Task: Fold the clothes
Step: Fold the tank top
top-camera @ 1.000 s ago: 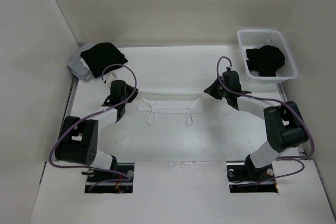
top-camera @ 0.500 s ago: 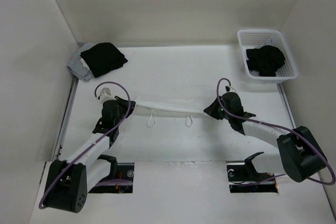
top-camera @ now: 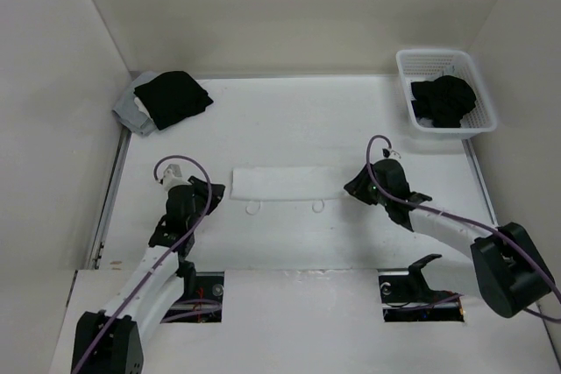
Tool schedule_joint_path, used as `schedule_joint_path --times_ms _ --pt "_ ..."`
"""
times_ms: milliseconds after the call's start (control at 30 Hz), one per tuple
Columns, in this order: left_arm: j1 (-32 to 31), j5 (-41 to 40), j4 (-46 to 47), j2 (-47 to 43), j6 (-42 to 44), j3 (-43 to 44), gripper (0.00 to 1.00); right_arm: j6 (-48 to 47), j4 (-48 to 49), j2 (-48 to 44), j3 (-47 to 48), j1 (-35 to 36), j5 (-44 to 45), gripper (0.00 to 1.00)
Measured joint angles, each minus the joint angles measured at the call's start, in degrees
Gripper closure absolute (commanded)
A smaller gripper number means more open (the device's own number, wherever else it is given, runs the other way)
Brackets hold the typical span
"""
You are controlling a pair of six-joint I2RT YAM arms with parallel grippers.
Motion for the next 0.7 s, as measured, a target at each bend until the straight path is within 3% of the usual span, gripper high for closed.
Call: schedule_joint_path --times_ms 33,100,200,333,500,700 --pt "-0.9 -0.4 -0.6 -0.6 0.0 0.6 0.77 -0.1 -1.0 -1.0 0.2 0.3 0.8 0.65" --pt "-4.7 -1.7 -1.2 1.1 0.0 3.6 0.77 -0.8 -3.0 -2.6 1.3 1.4 2.7 0.77" --pt "-13.1 -4.1 1.4 9.0 0.3 10.1 0.76 -1.7 -4.0 -2.1 4.5 4.3 4.5 0.92" --pt "-20.4 -6.4 8.9 22.7 0.7 15.7 0.75 -2.9 -1.4 5.3 10.5 5.9 3.6 0.95" --pt "-18.3 -7.6 16.5 35.6 0.6 15.4 0.76 -2.9 4.0 16.2 13.3 2.0 0.8 0.96" --pt "-12.5 -7.3 22.6 40.4 0.2 11.8 0.76 -1.4 5.4 22.2 13.3 -2.4 -0.3 0.96"
